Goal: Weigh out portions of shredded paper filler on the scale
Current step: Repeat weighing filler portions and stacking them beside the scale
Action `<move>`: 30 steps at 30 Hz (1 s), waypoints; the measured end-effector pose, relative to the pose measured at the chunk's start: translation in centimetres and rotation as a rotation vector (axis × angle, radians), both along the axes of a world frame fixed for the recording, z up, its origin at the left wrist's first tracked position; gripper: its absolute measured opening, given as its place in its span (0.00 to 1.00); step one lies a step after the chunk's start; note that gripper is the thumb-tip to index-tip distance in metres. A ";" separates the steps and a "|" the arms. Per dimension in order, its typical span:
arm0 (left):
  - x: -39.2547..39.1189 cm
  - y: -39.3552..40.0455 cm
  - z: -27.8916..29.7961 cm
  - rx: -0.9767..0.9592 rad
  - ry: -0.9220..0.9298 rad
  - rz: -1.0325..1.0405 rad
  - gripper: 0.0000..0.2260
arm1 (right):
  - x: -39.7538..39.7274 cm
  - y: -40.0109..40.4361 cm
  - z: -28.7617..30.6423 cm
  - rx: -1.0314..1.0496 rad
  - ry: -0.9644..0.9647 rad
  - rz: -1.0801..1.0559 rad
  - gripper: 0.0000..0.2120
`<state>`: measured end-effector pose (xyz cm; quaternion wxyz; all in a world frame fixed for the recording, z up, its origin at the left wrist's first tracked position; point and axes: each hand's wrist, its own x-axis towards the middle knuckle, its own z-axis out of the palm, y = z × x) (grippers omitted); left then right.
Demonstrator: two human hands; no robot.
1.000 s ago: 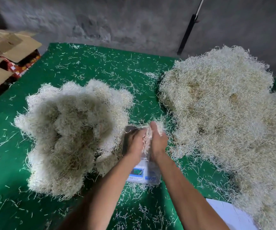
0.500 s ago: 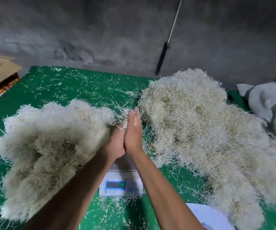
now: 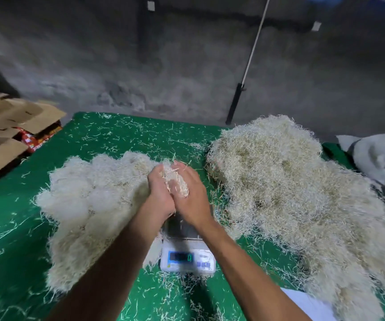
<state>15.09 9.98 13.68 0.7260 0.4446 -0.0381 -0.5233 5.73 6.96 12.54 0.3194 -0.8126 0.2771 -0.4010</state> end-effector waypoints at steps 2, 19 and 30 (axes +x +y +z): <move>1.2 2.9 -1.3 0.052 -0.284 -0.036 0.33 | 1.9 2.6 -0.4 -0.094 -0.013 0.077 0.19; 5.9 12.4 -8.2 0.242 0.561 0.120 0.40 | 8.0 4.9 -8.4 0.480 0.750 0.075 0.40; 1.4 7.9 -9.6 0.313 0.481 0.125 0.26 | 4.4 0.7 -11.7 0.571 0.388 0.005 0.13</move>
